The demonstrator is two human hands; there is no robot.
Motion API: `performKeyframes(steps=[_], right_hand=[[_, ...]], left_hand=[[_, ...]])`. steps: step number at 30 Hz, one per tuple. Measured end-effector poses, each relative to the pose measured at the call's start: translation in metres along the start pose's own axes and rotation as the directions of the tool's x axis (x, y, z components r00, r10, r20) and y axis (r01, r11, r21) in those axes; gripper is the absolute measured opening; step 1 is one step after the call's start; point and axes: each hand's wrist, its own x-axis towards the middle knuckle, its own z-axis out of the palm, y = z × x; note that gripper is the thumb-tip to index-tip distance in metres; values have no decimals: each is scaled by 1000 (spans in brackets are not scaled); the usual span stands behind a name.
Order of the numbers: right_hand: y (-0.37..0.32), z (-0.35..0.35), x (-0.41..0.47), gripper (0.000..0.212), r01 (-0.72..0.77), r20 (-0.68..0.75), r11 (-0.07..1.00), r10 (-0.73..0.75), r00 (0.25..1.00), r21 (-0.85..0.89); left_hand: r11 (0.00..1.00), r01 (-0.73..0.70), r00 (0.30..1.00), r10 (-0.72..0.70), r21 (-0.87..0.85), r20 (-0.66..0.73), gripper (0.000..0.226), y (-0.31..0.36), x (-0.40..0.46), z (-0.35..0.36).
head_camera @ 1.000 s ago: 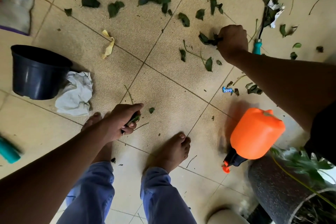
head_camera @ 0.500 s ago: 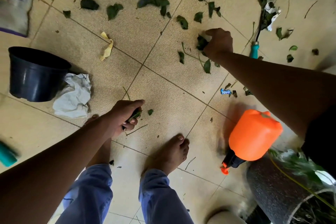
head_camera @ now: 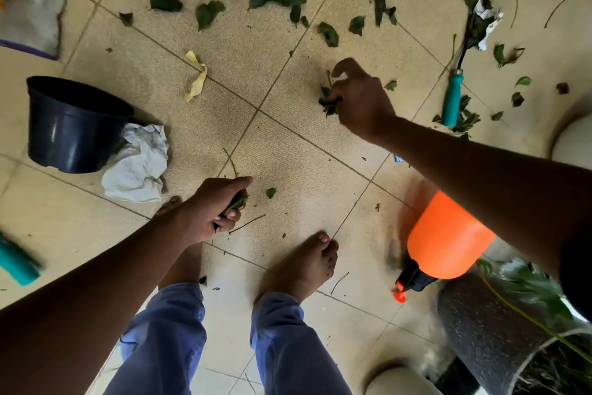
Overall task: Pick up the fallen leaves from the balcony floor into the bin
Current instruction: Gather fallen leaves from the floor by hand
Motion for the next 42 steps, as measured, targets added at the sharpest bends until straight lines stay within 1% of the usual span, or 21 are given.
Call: performKeyframes(steps=[1, 5, 8, 10, 12, 14, 16, 17, 19, 21, 23, 24, 25, 27, 28, 30, 33, 36, 42], right_hand=[[-4, 5, -3, 25, 22, 39, 999, -20, 999, -42], [-14, 20, -2, 34, -31, 112, 988, 49, 992, -154], [-20, 23, -2, 32, -79, 94, 975, 100, 991, -206], [-24, 24, -3, 32, -96, 75, 978, 111, 991, -184], [-31, 27, -10, 30, -137, 58, 986, 142, 988, -91], [-40, 33, -21, 25, -200, 1, 979, 200, 980, 38], [-46, 44, -35, 19, -291, -69, 937, 308, 949, 192], [-47, 49, -43, 20, -349, -98, 894, 388, 916, 282], [-43, 54, -57, 28, -445, -132, 778, 548, 826, 443], [-27, 55, -68, 41, -500, -151, 699, 646, 748, 511], [-6, 52, -75, 51, -551, -179, 692, 684, 707, 468], [5, 50, -78, 54, -568, -187, 710, 679, 710, 417], [14, 48, -80, 57, -576, -175, 732, 661, 730, 363], [26, 44, -84, 63, -575, -107, 777, 614, 782, 254], [30, 43, -85, 65, -576, -70, 788, 601, 796, 217], [33, 43, -87, 64, -588, -31, 791, 601, 799, 170], [32, 46, -86, 49, -641, -44, 748, 656, 754, 172], [31, 49, -83, 39, -696, -60, 696, 713, 698, 175], [36, 45, -79, 28, -697, -77, 652, 744, 664, 298]], left_hand=[[1000, -3, 1000, 3, 0, 3, 42, 1, 0, 0], [1000, -18, 1000, 18, -3, 2, 42, 2, 3, -2], [1000, -18, 1000, 18, -11, -4, 41, 1, 4, -2], [1000, -13, 1000, 13, -14, -2, 41, 0, 4, -2], [1000, -7, 1000, 7, -16, 3, 42, 0, 2, 0], [1000, -3, 1000, 3, -14, 7, 43, -1, -1, 2], [1000, -2, 1000, 2, -12, 14, 43, -1, -2, 6], [1000, -2, 1000, 2, -14, 15, 43, -1, -3, 7], [1000, -1, 1000, 1, -17, 14, 43, 0, -2, 10], [1000, -2, 1000, 2, -10, 13, 43, -1, 0, 12], [1000, -4, 1000, 4, -3, 15, 42, -2, 1, 13], [1000, -5, 1000, 5, 2, 19, 42, -3, 2, 14], [1000, -4, 1000, 4, 9, 22, 41, -4, 2, 15], [1000, -2, 1000, 1, 26, 22, 41, -6, 4, 16], [999, 1, 1000, -1, 32, 20, 41, -7, 5, 16], [1000, 10, 1000, -11, 28, 22, 41, -8, 6, 17], [999, 14, 1000, -15, 34, 26, 39, -7, 4, 18], [999, 10, 1000, -11, 49, 21, 38, -4, 4, 18], [999, -8, 1000, 8, 45, 8, 40, 3, 8, 17]])
